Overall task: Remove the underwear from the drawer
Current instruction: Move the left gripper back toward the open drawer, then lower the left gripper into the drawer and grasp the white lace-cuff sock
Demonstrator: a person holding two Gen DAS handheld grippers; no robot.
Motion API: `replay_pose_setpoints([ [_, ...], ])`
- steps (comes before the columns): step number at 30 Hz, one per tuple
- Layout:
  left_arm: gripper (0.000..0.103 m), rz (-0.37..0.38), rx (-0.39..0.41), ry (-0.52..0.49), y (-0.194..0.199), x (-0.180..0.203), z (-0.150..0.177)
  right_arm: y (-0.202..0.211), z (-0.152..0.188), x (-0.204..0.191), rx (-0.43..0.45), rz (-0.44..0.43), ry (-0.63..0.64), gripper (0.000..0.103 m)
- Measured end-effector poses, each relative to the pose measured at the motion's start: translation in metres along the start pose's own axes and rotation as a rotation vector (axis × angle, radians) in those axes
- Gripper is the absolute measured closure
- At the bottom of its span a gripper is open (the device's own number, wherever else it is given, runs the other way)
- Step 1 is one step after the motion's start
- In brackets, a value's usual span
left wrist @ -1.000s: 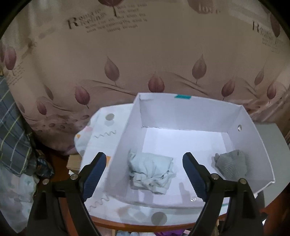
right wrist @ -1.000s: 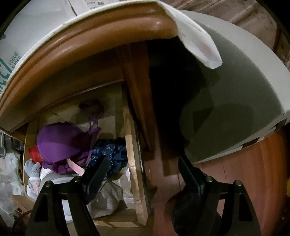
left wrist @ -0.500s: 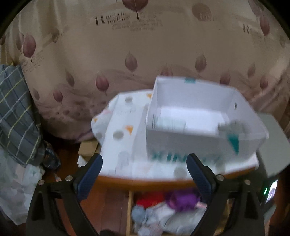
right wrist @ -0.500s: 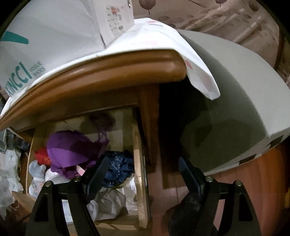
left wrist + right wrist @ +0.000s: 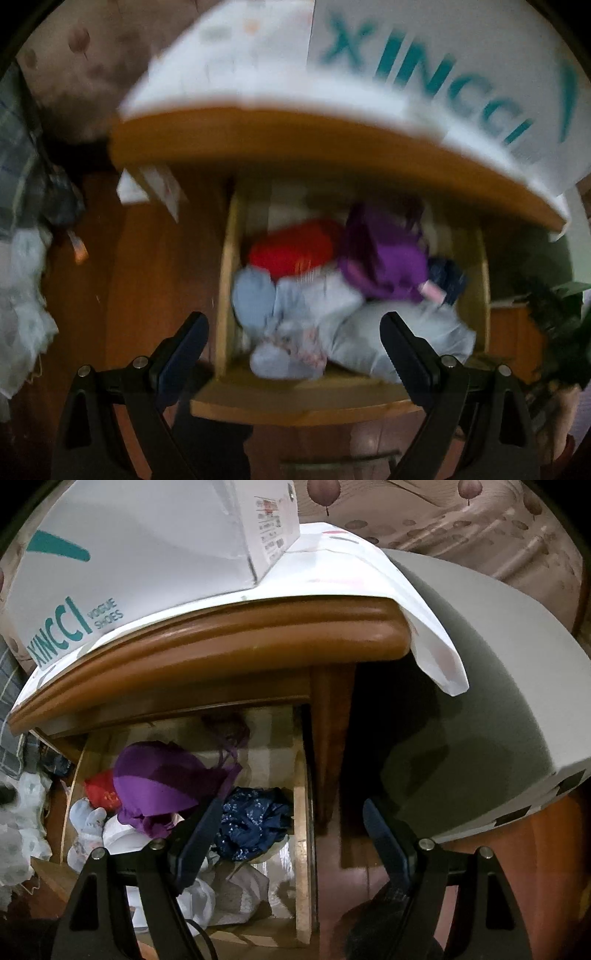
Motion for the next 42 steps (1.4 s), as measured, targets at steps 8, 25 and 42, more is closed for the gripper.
replay_pose_setpoints([
  [8, 0.022, -0.006, -0.181, 0.044, -0.059, -0.017, 0.019, 0.001, -0.004, 0.016, 0.0, 0.006, -0.063, 0.022],
  [25, 0.032, 0.012, -0.315, 0.081, -0.114, -0.028, 0.036, 0.001, -0.005, 0.024, -0.011, 0.009, -0.091, 0.022],
  [42, 0.078, 0.065, -0.212, 0.055, -0.094, -0.031, 0.038, 0.0, -0.004, 0.022, -0.024, 0.007, -0.093, 0.022],
])
Point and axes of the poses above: each gripper's, at about its wrist camera, not at the fingertips, and y roughly against the way its jaws point, x to its right, z to its underside, the point moved 7 cm from there along -y, roughly the way its jaws point, and after that the axes turned 6 degrees about z, right-handed, at the moved point
